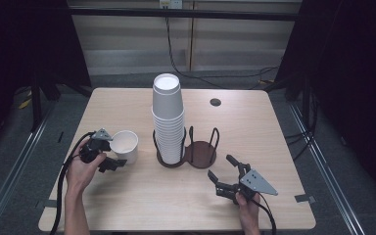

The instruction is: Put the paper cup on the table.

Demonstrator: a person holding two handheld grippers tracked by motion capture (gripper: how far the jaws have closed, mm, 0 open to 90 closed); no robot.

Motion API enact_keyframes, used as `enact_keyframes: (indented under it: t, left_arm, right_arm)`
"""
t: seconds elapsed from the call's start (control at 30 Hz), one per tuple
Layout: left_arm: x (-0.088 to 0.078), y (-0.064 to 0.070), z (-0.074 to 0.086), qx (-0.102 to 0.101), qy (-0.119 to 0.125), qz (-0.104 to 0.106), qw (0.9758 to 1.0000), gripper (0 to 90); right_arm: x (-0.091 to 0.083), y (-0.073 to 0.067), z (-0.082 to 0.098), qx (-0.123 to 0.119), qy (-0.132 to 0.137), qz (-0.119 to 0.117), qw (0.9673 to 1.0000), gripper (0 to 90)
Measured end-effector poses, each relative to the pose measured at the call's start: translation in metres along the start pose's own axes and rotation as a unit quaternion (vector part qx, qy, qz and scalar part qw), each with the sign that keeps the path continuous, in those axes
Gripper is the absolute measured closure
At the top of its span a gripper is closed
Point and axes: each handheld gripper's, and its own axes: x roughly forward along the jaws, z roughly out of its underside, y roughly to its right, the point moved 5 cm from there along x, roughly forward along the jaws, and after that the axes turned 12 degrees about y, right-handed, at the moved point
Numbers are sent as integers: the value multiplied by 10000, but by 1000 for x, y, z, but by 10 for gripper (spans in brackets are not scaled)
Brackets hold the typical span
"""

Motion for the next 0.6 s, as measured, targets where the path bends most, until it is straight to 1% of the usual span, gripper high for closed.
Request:
enact_keyframes:
  t: [0.03, 0.1, 0.13, 0.17, 0.2, 0.27, 0.33, 0.37, 0.4, 0.47, 0.5, 0.53, 0.6]
  left_arm:
    - [-1, 1, 1, -26, 65, -37, 10000, 161]
    - [-2, 3, 4, -130, 166, -30, 9998, 158]
    - [-2, 5, 6, -227, 246, 2, 9994, 161]
    - [-2, 7, 7, -277, 314, 12, 9991, 164]
    - [-2, 8, 8, -228, 346, -23, 9991, 163]
    - [-3, 13, 10, -217, 324, -49, 9992, 161]
    - [-6, 17, 12, -238, 471, -57, 9986, 162]
    - [-7, 18, 12, -263, 567, -106, 9980, 161]
    - [-10, 20, 13, -232, 621, -166, 9977, 161]
    - [-15, 24, 14, -157, 814, -213, 9963, 159]
    - [-17, 26, 14, -182, 913, -222, 9954, 159]
    - [-19, 29, 14, -184, 1120, -209, 9933, 159]
    - [-23, 33, 16, -260, 1378, -137, 9900, 159]
  right_arm:
    - [0, 0, 0, 1, -1, 0, 10000, 148]
    - [0, 0, 0, -1, -2, 3, 10000, 148]
    - [0, 0, 0, -1, 0, 1, 10000, 147]
    - [0, 0, 0, -1, -1, 1, 10000, 147]
    - [0, 0, 0, 2, -4, 4, 10000, 147]
    - [0, 0, 0, 1, 0, 1, 10000, 147]
    - [0, 0, 0, 0, 0, 1, 10000, 146]
    - [0, 0, 0, -1, -2, 5, 10000, 147]
    - [0, 0, 0, -1, -2, 4, 10000, 147]
    - [0, 0, 0, 0, -3, 4, 10000, 146]
    - [0, 0, 0, -1, -2, 3, 10000, 146]
    - [0, 0, 0, 4, 0, 1, 10000, 146]
    - [0, 0, 0, 1, -3, 4, 10000, 145]
